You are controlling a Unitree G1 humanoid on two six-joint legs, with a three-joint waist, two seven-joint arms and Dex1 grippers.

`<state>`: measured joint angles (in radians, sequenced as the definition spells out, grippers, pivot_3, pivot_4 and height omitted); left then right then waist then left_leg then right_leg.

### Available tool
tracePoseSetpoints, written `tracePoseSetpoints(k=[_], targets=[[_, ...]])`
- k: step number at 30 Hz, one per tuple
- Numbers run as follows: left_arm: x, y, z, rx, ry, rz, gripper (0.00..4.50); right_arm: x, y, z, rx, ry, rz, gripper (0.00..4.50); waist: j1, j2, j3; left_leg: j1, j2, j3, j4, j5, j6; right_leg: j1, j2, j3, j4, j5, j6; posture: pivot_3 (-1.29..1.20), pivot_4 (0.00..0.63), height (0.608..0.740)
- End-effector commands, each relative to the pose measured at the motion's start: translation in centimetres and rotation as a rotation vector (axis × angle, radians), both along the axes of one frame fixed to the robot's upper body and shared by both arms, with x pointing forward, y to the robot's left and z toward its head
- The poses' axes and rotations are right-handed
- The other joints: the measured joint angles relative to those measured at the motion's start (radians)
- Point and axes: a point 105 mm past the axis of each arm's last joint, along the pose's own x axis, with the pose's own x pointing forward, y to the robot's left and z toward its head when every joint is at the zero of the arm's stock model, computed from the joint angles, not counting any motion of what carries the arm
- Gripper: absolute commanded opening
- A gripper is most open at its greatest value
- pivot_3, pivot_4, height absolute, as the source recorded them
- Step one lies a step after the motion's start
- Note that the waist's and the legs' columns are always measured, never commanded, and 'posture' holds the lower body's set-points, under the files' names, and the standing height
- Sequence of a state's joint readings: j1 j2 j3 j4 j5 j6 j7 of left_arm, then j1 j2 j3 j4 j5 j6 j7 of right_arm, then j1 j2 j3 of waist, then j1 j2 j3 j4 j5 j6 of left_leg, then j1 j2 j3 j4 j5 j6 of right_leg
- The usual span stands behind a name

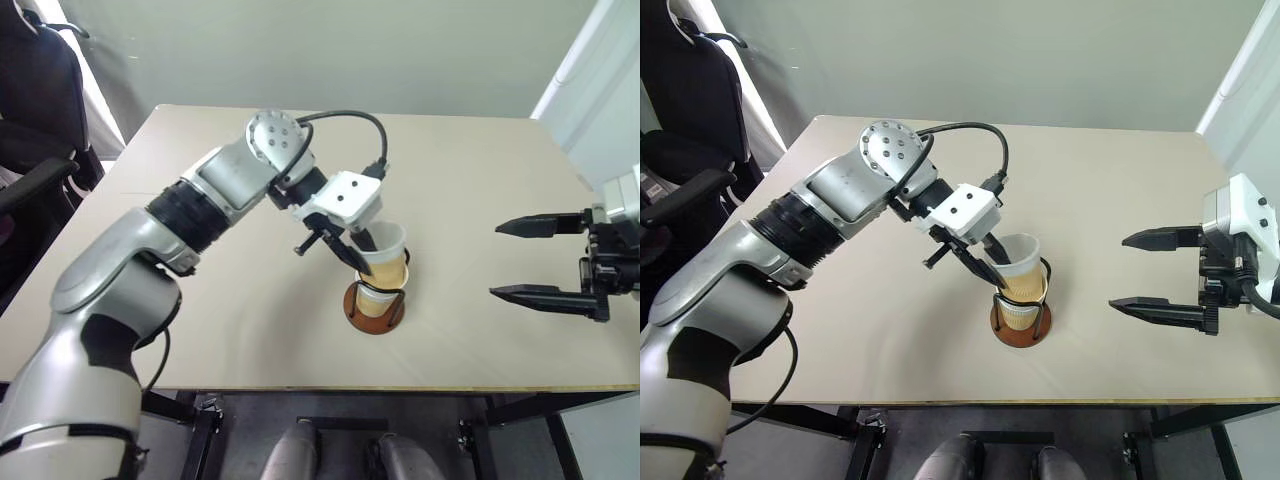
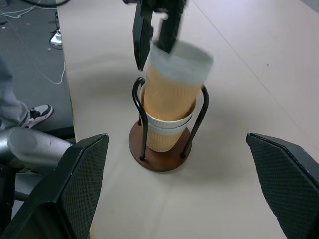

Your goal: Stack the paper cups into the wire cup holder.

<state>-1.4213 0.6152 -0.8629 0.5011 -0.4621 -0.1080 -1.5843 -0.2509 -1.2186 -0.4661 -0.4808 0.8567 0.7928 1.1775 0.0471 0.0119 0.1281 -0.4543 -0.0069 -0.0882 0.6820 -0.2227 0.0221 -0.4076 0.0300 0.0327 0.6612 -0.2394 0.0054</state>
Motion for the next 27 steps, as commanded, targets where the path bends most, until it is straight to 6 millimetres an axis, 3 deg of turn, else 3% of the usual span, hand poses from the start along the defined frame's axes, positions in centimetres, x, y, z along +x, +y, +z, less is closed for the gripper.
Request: tracePoseSetpoints(k=[1, 7, 10, 15, 17, 21, 24, 27], targets=[[0.4, -1.0, 2.0, -0.105, -0.090, -0.044, 2.41, -0.3, 0.2, 1.0, -0.001, -0.052, 0.011, 4.50, 0.000, 0.000, 0.000, 0.000, 0.000, 0.000, 0.000, 0.000, 0.000, 0.000, 0.000, 0.000, 0.000, 0.000, 0.000, 0.00, 0.150, 0.740], [0.4, -0.8, 4.3, -0.236, -0.067, -0.017, 4.45, 0.2, 0.4, 1.0, 0.004, -0.041, 0.049, 4.50, 0.001, 0.000, 0.000, 0.000, 0.000, 0.002, 0.000, 0.000, 0.000, 0.000, 0.000, 0.000, 0.000, 0.000, 0.001, 0.00, 0.150, 0.740], [0.4, 2.4, 7.1, -0.348, 0.094, 0.144, 4.45, 0.5, 0.6, 0.7, 0.001, -0.022, 0.085, 4.50, -0.008, 0.000, 0.000, 0.000, 0.001, 0.004, 0.000, 0.000, 0.000, -0.001, 0.000, 0.001, 0.001, 0.000, 0.001, 0.00, 0.150, 0.740], [-0.4, 14.9, 7.3, -0.382, 0.269, 0.607, 4.45, -0.1, -1.9, -0.7, -0.061, 0.092, 0.084, 4.50, -0.040, 0.002, -0.001, 0.003, 0.003, 0.009, -0.004, 0.007, -0.011, -0.003, 0.001, 0.004, 0.000, -0.001, 0.002, 0.00, 0.150, 0.740], [-1.4, 18.3, 7.5, -0.389, 0.289, 0.746, 4.45, -0.3, -2.9, -0.8, -0.089, 0.124, 0.080, 4.50, -0.039, 0.002, -0.001, 0.003, 0.002, 0.009, -0.005, 0.007, -0.011, -0.004, 0.001, 0.006, 0.000, -0.004, 0.003, 0.00, 0.150, 0.740], [-3.4, 19.9, 7.3, -0.364, 0.353, 0.813, 4.45, 0.4, -3.8, -0.7, -0.111, 0.126, 0.080, 4.50, -0.014, 0.001, -0.001, 0.000, 0.001, 0.008, -0.003, 0.005, -0.008, -0.006, 0.000, 0.008, -0.001, -0.004, 0.001, 0.00, 0.150, 0.740], [-4.9, 20.6, 5.5, -0.295, 0.422, 0.852, 4.45, 0.7, -3.7, -0.9, -0.117, 0.127, 0.099, 4.50, -0.008, 0.001, -0.001, 0.003, 0.000, 0.008, -0.002, -0.003, 0.006, -0.003, -0.001, 0.008, -0.001, -0.004, -0.002, 0.00, 0.150, 0.740], [-6.2, 21.4, 4.1, -0.267, 0.475, 0.880, 4.45, 0.8, -3.5, -1.0, -0.115, 0.129, 0.114, 4.50, -0.019, 0.001, -0.001, 0.005, 0.000, 0.009, -0.002, -0.003, 0.004, -0.002, -0.001, 0.009, 0.001, -0.002, -0.005, 0.00, 0.150, 0.740]])
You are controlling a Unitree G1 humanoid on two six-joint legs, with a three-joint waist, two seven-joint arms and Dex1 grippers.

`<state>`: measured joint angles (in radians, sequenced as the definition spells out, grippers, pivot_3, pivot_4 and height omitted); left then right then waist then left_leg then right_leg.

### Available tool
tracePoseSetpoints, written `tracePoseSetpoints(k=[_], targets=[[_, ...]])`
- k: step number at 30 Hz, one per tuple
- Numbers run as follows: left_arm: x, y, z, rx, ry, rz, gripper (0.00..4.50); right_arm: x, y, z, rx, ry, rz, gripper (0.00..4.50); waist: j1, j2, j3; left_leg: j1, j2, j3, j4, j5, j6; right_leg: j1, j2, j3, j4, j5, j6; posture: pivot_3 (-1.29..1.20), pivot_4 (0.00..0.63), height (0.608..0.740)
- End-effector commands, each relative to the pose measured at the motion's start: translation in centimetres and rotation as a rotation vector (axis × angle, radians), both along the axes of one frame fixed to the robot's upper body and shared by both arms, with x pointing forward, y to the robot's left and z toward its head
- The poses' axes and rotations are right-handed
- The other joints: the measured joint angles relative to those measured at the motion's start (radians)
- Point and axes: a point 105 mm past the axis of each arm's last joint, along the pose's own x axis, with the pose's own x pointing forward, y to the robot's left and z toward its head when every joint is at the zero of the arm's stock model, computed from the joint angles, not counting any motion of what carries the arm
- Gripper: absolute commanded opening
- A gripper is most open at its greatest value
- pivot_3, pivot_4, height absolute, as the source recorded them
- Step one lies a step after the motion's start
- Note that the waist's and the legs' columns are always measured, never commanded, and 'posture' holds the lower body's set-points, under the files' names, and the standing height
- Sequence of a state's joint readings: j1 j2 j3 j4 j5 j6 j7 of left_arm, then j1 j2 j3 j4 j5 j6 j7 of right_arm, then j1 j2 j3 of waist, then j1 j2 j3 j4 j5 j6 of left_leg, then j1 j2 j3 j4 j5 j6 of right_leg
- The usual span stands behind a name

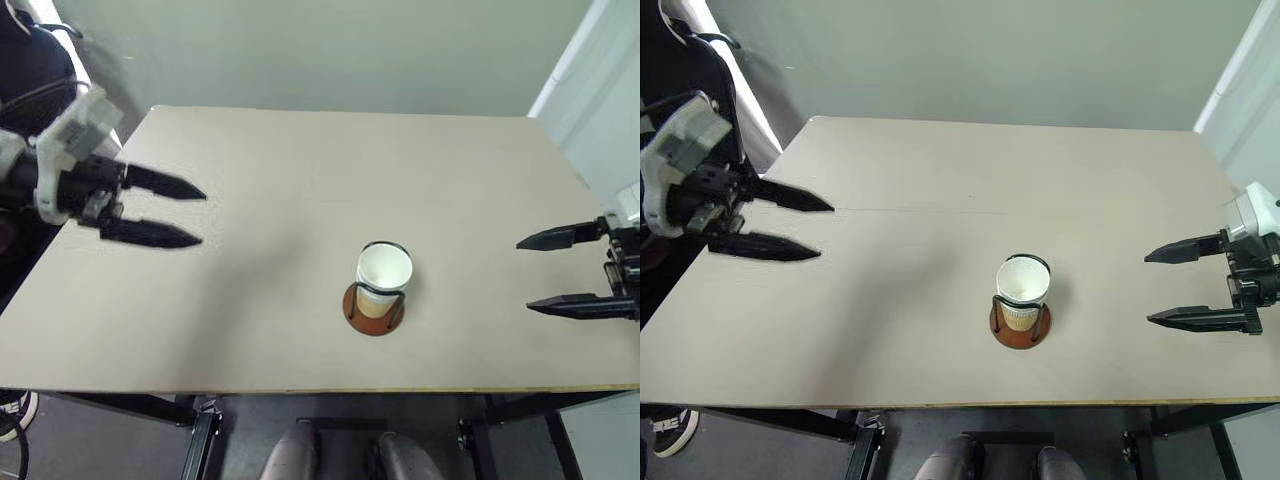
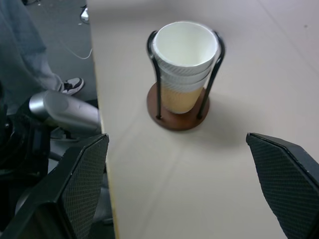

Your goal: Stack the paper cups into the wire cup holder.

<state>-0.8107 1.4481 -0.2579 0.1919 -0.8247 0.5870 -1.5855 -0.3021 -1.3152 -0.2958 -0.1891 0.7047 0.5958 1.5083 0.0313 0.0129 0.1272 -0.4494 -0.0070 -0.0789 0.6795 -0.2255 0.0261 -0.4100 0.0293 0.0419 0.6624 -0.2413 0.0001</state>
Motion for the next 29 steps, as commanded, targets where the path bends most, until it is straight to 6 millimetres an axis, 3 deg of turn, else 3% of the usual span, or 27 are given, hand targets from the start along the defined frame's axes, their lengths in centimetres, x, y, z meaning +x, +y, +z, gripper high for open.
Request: tracePoseSetpoints(k=[1, 12, 29], targets=[[-1.6, 0.2, 0.5, -0.023, 0.008, -0.027, 4.45, 0.1, 0.1, 0.6, -0.004, -0.027, 0.019, 4.50, -0.005, 0.000, 0.000, 0.001, 0.000, 0.000, 0.000, 0.001, -0.001, 0.000, 0.000, 0.000, 0.001, 0.000, -0.001, 0.00, 0.150, 0.740], [-2.2, 0.7, -0.4, -0.074, -0.003, 0.017, 4.45, 1.6, 0.2, 1.6, 0.010, -0.069, 0.028, 4.50, -0.020, -0.001, 0.000, 0.011, 0.001, 0.002, -0.012, 0.005, -0.005, 0.002, 0.001, 0.004, 0.003, -0.001, -0.008, 0.00, 0.150, 0.740], [-2.7, 0.1, -1.3, -0.035, 0.005, 0.049, 4.45, 2.1, 1.0, 2.1, 0.018, -0.080, 0.065, 4.50, -0.022, -0.001, 0.000, 0.013, 0.002, 0.002, -0.017, 0.003, -0.008, 0.001, 0.002, 0.004, 0.004, -0.002, -0.011, 0.00, 0.150, 0.740]])
